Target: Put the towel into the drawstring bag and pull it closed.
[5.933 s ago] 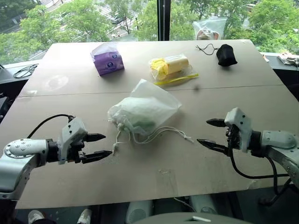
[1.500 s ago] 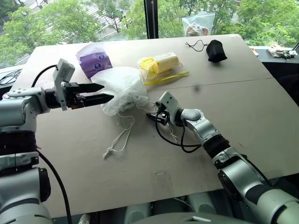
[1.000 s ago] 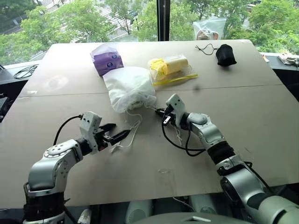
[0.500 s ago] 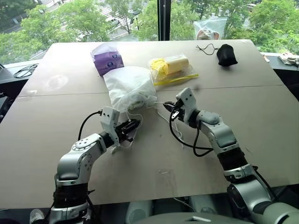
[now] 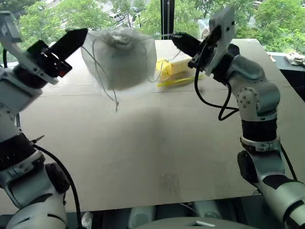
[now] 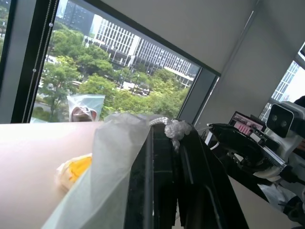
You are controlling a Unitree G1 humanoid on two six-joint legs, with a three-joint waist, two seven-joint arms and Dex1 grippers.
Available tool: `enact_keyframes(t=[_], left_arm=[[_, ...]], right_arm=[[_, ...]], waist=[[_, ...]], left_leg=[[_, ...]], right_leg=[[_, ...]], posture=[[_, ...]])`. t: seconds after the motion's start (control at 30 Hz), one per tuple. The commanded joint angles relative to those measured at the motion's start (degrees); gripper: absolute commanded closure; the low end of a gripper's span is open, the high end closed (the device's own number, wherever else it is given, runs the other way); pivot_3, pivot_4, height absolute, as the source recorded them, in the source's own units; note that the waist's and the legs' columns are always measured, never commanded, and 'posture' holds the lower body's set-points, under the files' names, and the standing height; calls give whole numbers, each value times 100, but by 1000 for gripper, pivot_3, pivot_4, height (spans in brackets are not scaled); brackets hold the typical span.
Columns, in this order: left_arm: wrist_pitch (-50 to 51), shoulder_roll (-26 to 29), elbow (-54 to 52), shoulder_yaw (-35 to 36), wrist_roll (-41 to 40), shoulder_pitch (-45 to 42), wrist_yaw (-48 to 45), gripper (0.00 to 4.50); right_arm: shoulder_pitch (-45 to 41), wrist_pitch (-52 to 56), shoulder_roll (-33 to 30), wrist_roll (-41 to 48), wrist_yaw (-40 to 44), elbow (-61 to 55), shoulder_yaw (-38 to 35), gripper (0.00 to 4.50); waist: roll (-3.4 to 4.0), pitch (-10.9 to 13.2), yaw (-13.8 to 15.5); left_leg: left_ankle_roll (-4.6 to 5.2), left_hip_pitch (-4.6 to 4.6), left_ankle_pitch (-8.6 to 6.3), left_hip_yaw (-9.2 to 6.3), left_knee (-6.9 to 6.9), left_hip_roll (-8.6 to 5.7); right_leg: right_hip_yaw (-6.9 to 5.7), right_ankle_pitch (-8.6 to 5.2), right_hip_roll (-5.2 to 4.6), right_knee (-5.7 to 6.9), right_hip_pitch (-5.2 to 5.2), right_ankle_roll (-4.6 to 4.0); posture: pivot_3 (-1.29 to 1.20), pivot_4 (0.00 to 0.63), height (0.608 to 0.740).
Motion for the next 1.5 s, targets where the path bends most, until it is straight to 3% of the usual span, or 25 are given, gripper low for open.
enact_keyframes(t=[0.03,0.1,0.17,0.2,0.27,0.33,0.4,0.47,0.57,0.6,0.7,0.73,0.8,0.83,0.9,0.97,1.03,1.1,1.13,1.17,1.27,1.3,1.37,1.47,1.5], left_arm=[[-345,277,553,-451,548,10,-360,4467],[-522,375,445,-802,864,458,-784,4467],[-320,203,791,-285,288,0,-397,4467],[-221,143,954,-123,114,-162,-241,4467],[-465,289,559,-729,683,662,-870,4467],[-354,227,256,-742,528,862,-1039,4467],[-61,36,548,-380,-16,371,-527,4467],[-651,340,16,-1225,899,1309,-1338,4467],[-457,-12,869,-405,-59,-207,-334,4467],[-445,30,1003,-532,115,-207,-424,4467],[-1333,439,646,-1978,1747,1342,-1473,4467],[-1325,435,495,-1913,1637,1379,-1560,4467],[-716,77,849,-891,380,216,-541,4467],[-593,45,738,-895,363,252,-558,4467],[-947,236,88,-1786,1258,1391,-1275,4467],[-857,125,-405,-1844,1161,1628,-1315,4467],[-470,-303,-39,-1063,106,461,-207,4467],[-159,-300,-305,-1209,155,727,-242,4467],[-456,-119,-664,-1661,719,1400,-666,4467],[-557,-66,-905,-1828,912,1732,-884,4467],[-323,-567,-300,-875,-201,557,329,4467],[-249,-600,-183,-796,-246,409,490,4467],[-542,-134,-972,-1603,577,1334,-525,4467],[-579,-367,1,-788,-118,-42,431,4467],[-581,-232,245,-714,-89,-268,343,4467]], right_arm=[[-161,63,-325,17,-105,-87,-161,4500],[49,116,-391,47,-172,-121,-149,4500],[-305,556,-364,590,-618,-536,-645,4500],[-415,809,-340,805,-861,-701,-831,4500],[394,909,-542,619,-695,-952,-371,4500],[1008,893,-866,466,-498,-1307,-107,4500],[375,1449,-617,1365,-1197,-1453,-901,4500],[939,1255,-889,922,-873,-1609,-182,4500],[210,1476,-711,1549,-1445,-1377,-926,4500],[287,1524,-747,1503,-1368,-1321,-816,4500],[1758,925,-1093,655,-595,-1216,456,4500],[1730,964,-1170,795,-578,-1386,325,4500],[685,1537,-918,1819,-1349,-1491,-690,4500],[685,1702,-915,1878,-1391,-1611,-678,4500],[1878,1427,-1288,1190,-764,-1784,417,4500],[2573,1181,-1704,892,-368,-2059,829,4500],[1461,1754,-1250,2321,-1199,-2080,-349,4500],[1454,1993,-1251,2513,-1148,-2201,-406,4500],[2040,1611,-1609,1868,-726,-2283,168,4500],[2359,1394,-1898,1491,-450,-2388,494,4500],[1353,1830,-1418,2820,-1330,-2157,-631,4500],[1197,1934,-1399,2879,-1449,-2094,-728,4500],[1915,1613,-1811,2188,-778,-2304,-59,4500],[1186,1840,-1730,3320,-1332,-2064,-1031,4500],[1135,1876,-2160,3116,-1151,-2063,-1094,4500]], waist=[[-4,-10,-1],[-3,-11,-3],[-5,3,7],[-11,7,12],[-18,5,-6],[-7,-21,-10],[-1,25,14],[1,26,-8],[-7,33,22],[-22,47,37],[-7,-71,-6],[11,-108,-11],[31,13,2],[7,77,26],[-30,38,6],[-26,-46,-1],[-26,-13,26],[-25,83,32],[-20,78,7],[-12,33,-6],[-24,28,13],[-36,81,28],[-42,71,24],[-36,48,57],[-44,78,60]], left_leg=[[-1,-2,0,3,-13,0],[-4,2,2,14,-36,-2],[-16,-2,10,25,-45,-2],[-17,-34,10,25,-37,1],[-38,-180,23,-8,40,9],[-39,-169,24,3,19,8],[-36,-130,22,7,6,7],[-30,-204,22,10,48,4],[-4,-109,6,20,24,6],[0,-116,4,10,26,7],[-3,-96,8,6,27,7],[-2,-24,4,19,-9,1],[31,106,-16,47,-73,-23],[32,74,-15,47,-51,-24],[-18,-226,48,5,70,7],[-47,-179,66,13,32,5],[8,-54,29,24,-37,5],[24,-159,27,23,43,3],[18,-232,39,19,82,10],[-8,-229,62,22,70,9],[49,2,19,37,-13,-2],[52,-3,19,36,-13,-1],[27,-120,57,18,48,6],[34,-22,44,30,17,-3],[44,-16,39,29,18,-7]], right_leg=[[1,0,-1,-9,-3,0],[7,-1,-12,-22,-3,0],[16,-1,-16,-29,-9,1],[17,1,-19,-18,-41,2],[-3,8,-15,24,-165,-3],[-2,8,-19,17,-160,-3],[-9,4,-21,-13,-110,-1],[-5,21,-20,14,-182,5],[5,20,-13,-3,-98,8],[-8,20,-7,0,-98,7],[-13,33,10,-6,-79,-9],[12,16,3,-24,-21,1],[53,-27,-27,-37,78,13],[57,-33,-27,-16,45,2],[30,67,15,44,-221,0],[37,83,20,37,-184,-3],[29,30,-8,-59,-48,14],[31,50,-11,4,-147,15],[29,82,1,18,-210,12],[37,109,7,2,-209,17],[46,49,-14,-60,11,37],[46,49,-13,-60,9,35],[38,102,9,-23,-100,26],[50,66,-5,-28,-11,29],[43,60,-11,-22,-2,31]], posture=[[0,150,740],[0,150,740],[0,150,740],[0,150,740],[0,150,740],[0,150,740],[0,150,740],[0,150,740],[0,150,740],[0,150,740],[0,150,740],[0,150,740],[0,150,740],[0,150,740],[0,150,740],[0,150,740],[0,150,740],[0,150,740],[0,150,740],[0,150,740],[0,150,740],[0,150,740],[0,150,740],[0,150,740],[0,150,740]])
